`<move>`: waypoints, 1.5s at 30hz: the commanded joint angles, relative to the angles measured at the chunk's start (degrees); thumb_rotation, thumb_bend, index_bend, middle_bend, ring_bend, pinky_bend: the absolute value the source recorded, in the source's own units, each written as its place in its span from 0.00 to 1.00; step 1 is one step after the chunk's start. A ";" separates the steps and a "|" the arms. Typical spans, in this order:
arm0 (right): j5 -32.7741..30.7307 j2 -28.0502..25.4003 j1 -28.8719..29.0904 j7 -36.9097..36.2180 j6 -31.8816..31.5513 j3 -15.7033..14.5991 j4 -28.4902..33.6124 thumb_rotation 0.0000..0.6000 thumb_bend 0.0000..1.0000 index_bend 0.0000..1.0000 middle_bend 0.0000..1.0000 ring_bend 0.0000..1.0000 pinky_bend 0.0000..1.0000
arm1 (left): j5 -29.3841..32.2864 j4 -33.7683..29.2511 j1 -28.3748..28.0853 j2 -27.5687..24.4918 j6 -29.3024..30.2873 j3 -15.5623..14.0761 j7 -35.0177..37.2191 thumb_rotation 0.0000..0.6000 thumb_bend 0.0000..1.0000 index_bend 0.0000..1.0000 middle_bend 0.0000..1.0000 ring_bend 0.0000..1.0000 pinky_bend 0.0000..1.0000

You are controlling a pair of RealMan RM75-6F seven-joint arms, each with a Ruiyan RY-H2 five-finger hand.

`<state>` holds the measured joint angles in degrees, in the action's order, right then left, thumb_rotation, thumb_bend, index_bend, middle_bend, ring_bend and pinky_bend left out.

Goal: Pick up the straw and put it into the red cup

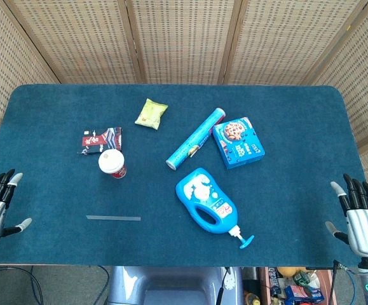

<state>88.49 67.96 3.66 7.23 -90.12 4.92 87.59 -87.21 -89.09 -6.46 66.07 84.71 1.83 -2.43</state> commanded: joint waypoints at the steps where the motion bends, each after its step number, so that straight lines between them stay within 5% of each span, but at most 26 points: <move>1: 0.05 0.00 0.01 0.05 0.05 -0.05 0.01 1.00 0.00 0.00 0.00 0.00 0.00 | -0.05 0.09 -0.05 0.00 -0.11 -0.05 0.03 1.00 0.16 0.00 0.00 0.00 0.00; 11: -0.17 0.08 0.05 0.35 0.32 -0.05 0.25 1.00 0.00 0.00 0.00 0.00 0.00 | -3.99 0.48 -1.81 0.13 -2.50 -1.95 4.13 1.00 0.16 0.00 0.00 0.00 0.00; 16: -0.84 0.05 0.20 0.20 0.88 0.16 -0.02 1.00 0.00 0.00 0.00 0.00 0.00 | -8.86 -0.57 -5.62 1.46 -7.78 -4.10 3.66 1.00 0.16 0.00 0.00 0.00 0.00; 20: -1.15 -0.01 0.32 -0.08 1.24 0.26 -0.14 1.00 0.00 0.00 0.00 0.00 0.00 | -10.12 -4.38 -10.18 3.55 -15.84 -4.90 -0.78 1.00 0.16 0.11 0.00 0.00 0.00; 24: -1.32 -0.15 0.31 -0.52 1.29 0.34 -0.13 1.00 0.00 0.00 0.00 0.00 0.00 | -7.28 -7.08 -13.58 6.85 -22.73 -3.88 -6.41 1.00 0.20 0.23 0.00 0.00 0.00; 30: -2.10 -0.41 0.36 -1.41 1.85 0.51 -0.43 1.00 0.00 0.00 0.00 0.00 0.00 | 3.35 -6.79 -17.95 15.37 -30.48 0.50 -15.80 1.00 0.38 0.34 0.00 0.00 0.00; 45: -2.57 -0.60 0.68 -1.97 2.80 0.49 -0.59 1.00 0.00 0.00 0.00 0.00 0.00 | 16.54 -3.84 -22.03 23.36 -32.33 2.76 -26.07 1.00 0.45 0.38 0.00 0.00 0.00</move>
<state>85.92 67.36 4.34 5.26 -87.32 5.41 87.00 -71.74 -93.51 -27.85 88.53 52.70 4.57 -27.53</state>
